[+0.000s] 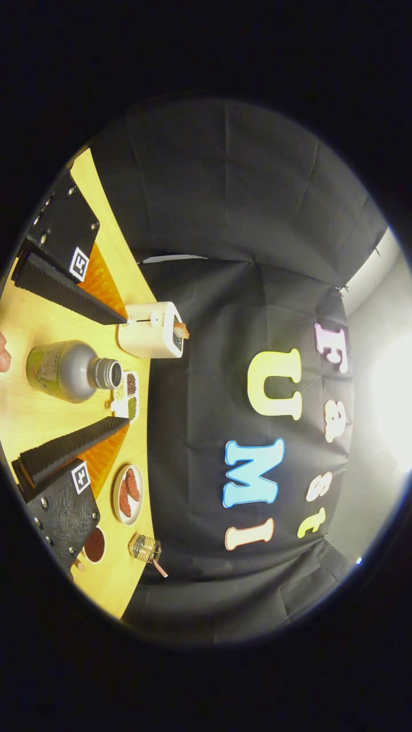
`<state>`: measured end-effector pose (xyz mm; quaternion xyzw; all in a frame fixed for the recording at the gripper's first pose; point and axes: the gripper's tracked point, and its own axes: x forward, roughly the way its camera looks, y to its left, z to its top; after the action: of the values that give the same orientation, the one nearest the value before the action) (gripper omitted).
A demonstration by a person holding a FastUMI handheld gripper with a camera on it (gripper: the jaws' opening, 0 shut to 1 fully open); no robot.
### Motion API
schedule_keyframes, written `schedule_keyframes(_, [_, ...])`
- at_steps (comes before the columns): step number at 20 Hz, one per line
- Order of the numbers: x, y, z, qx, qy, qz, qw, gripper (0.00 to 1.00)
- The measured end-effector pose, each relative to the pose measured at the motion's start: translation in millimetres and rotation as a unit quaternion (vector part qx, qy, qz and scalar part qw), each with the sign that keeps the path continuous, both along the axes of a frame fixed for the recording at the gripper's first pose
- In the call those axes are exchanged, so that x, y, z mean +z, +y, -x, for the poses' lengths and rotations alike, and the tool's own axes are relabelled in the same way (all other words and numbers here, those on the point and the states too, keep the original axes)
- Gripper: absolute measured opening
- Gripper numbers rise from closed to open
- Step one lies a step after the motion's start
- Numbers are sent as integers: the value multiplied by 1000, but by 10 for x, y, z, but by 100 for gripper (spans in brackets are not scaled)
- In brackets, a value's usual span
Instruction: Take the bottle from table, then pour the juice into the cup, finally place the bottle on the coaster
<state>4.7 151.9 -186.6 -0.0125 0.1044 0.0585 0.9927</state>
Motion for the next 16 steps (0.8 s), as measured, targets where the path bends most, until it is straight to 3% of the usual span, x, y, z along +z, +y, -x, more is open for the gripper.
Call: schedule_keyframes(16, [-922, -7, 24, -28, 102, 2, 994, 99])
